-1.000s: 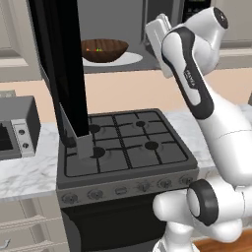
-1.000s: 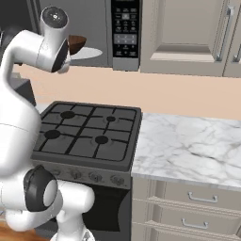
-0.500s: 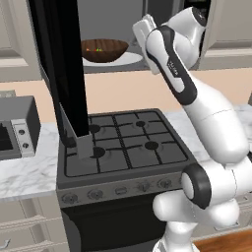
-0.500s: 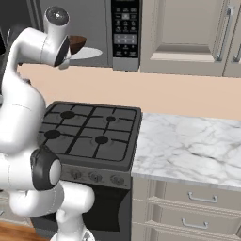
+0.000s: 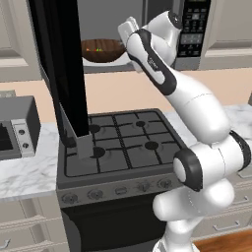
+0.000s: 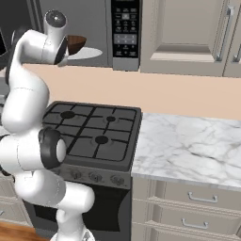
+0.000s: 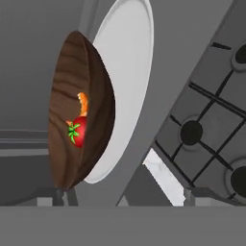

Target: The microwave is finished heating the shrimp and tomato. Take the bowl containing the food and place it on the dining counter.

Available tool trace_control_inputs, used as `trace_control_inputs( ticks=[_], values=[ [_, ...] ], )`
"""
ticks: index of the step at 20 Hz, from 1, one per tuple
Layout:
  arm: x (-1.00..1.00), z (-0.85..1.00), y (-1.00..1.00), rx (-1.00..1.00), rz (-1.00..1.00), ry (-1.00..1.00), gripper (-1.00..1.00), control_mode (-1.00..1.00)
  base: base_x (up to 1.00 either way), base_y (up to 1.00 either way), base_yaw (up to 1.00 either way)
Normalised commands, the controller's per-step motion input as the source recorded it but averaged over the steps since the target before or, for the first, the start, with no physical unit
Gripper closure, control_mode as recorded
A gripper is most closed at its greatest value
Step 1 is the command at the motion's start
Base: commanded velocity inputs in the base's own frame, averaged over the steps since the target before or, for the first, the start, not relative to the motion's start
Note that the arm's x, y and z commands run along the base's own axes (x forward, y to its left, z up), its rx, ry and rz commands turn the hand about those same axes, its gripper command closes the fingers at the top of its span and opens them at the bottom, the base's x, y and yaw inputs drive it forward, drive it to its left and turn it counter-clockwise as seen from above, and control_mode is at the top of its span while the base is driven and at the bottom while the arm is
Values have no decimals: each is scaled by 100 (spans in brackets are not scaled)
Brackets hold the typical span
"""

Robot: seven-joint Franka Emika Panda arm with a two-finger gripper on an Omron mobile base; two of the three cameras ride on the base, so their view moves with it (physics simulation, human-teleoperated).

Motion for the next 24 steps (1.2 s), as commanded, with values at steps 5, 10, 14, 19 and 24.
trace_control_inputs(
  ticks=[5, 10, 14, 19, 24],
  values=[
    [45, 0, 4, 0, 0, 2, -100, -100, 0, 0, 0],
    [50, -1, 7, 0, 0, 2, -100, -100, 0, 0, 0],
    [43, -2, 0, 0, 0, 2, -100, -100, 0, 0, 0],
    [32, -7, 0, 0, 0, 3, -100, -100, 0, 0, 0],
    [3, -37, 0, -4, 1, 1, 100, -100, 0, 0, 0]
  ],
)
